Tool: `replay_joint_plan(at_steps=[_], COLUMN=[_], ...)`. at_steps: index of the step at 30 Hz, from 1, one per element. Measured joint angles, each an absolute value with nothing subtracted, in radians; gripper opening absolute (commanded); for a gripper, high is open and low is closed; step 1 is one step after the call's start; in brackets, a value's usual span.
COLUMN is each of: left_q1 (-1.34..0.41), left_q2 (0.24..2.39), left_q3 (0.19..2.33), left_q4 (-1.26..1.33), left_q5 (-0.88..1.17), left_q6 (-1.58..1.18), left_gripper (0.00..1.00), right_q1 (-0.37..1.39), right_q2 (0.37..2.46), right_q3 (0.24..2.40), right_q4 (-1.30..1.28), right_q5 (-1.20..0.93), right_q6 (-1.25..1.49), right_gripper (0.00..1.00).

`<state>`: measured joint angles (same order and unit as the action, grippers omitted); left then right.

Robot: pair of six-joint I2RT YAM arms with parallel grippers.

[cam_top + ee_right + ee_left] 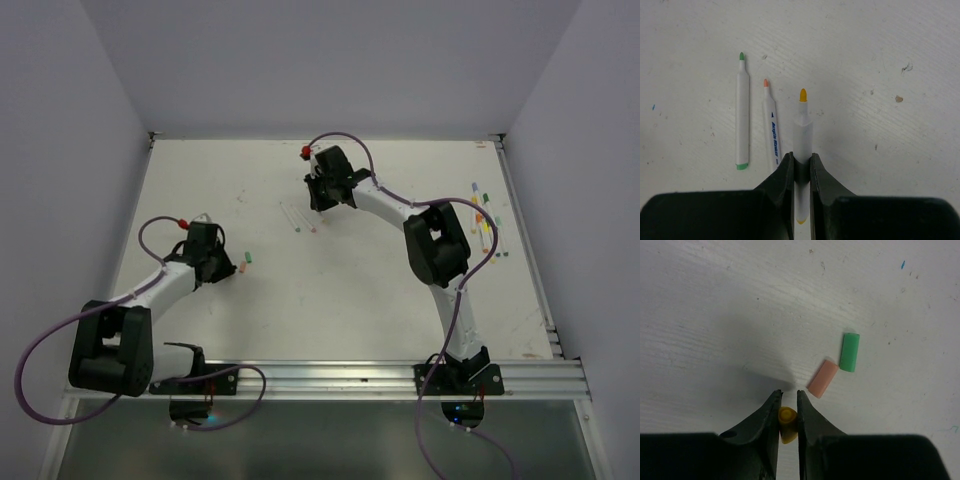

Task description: Open the pen caps

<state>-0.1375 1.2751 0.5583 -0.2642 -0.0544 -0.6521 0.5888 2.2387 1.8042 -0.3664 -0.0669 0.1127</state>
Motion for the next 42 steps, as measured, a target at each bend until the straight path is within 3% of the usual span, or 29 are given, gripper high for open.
replay_joint_plan(at_steps=[6,18,20,34,42], left_q1=[-0.138,-0.138,-0.138,-0.138,-0.138], left_q2=[1.310,1.313,1.293,1.059,0.997], left_q3=[0.558,0.555,0.544,0.537,0.537], left_q4=[-0.241,-0.183,-0.184,-0.198,-0.183], left_q5=[-0.051,-0.039,-0.040,-0.031,0.023], left_q6=[-0.653,-0.673,-0.679,-0.696,-0.696], left_gripper=[0.38,0.53,0.60,0.67,0.76], right_q1=[0.589,0.588,0.588,0.588,0.573], right_q2=[2.239,2.265,2.270,2.305,2.287], right_q3=[1.804,1.804,1.804,1.813,1.790], right_q4=[-0.367,-0.366,-0.367,-0.378,-0.352], right_q5=[-0.072,-0.100,-0.102,-0.127,-0.134], right_q6=[0.113,0.114,0.115,0.121,0.169], right_gripper=[0.08,0.09,0.13,0.26,0.60])
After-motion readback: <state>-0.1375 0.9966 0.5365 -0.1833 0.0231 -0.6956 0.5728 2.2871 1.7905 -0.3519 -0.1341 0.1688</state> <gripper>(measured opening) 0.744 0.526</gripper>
